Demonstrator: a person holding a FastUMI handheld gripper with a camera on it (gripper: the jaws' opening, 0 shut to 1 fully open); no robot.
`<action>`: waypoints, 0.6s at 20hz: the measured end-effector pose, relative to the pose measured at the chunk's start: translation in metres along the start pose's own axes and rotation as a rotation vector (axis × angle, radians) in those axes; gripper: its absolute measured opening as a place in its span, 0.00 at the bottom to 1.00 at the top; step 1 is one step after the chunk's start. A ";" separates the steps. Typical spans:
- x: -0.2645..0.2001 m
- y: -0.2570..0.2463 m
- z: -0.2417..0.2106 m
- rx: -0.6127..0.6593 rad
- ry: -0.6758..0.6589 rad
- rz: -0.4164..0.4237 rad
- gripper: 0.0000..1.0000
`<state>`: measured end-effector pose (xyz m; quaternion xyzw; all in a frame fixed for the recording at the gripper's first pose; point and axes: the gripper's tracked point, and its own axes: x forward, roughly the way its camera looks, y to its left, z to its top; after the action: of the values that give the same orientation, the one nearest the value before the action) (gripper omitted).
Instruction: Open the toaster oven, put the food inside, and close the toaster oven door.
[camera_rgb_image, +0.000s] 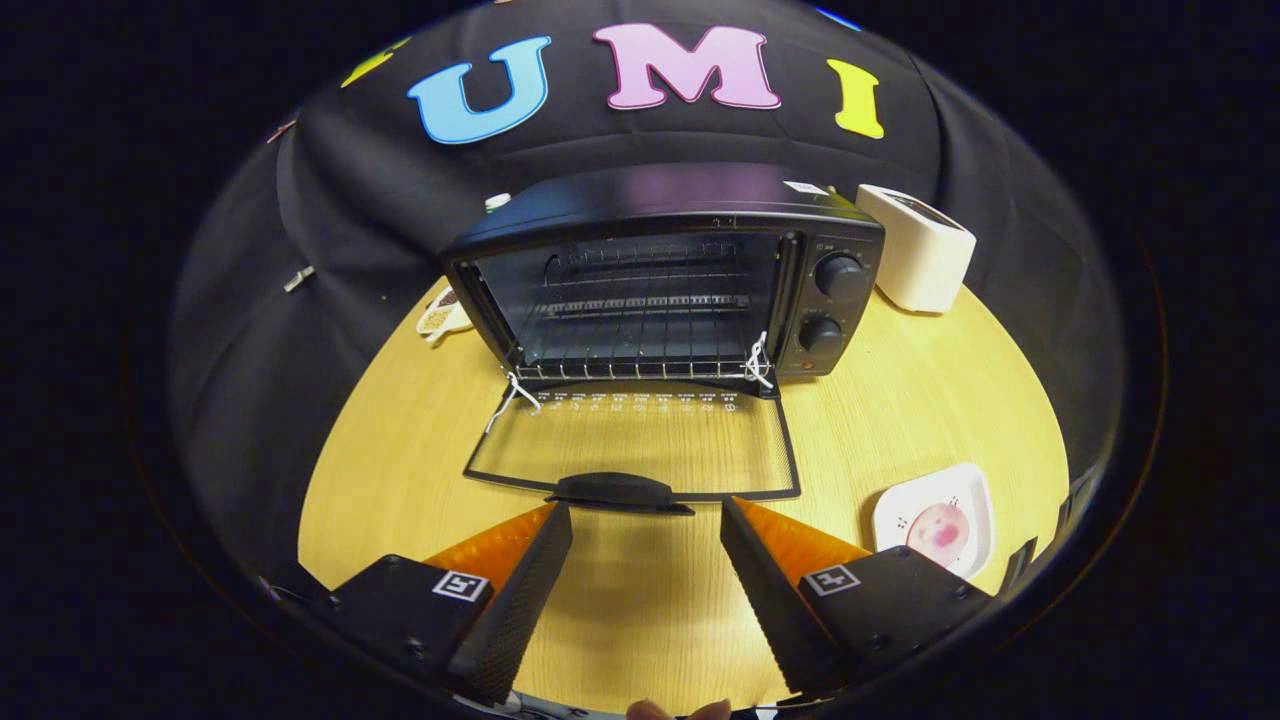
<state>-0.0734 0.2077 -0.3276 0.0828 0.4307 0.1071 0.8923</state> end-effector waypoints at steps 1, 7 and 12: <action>-0.007 -0.001 0.001 -0.003 0.003 0.024 0.98; -0.043 -0.049 -0.001 -0.031 0.062 0.089 0.99; -0.055 -0.134 -0.016 -0.024 0.163 0.031 0.99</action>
<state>-0.1033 0.0652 -0.3283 0.0697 0.4991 0.1323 0.8535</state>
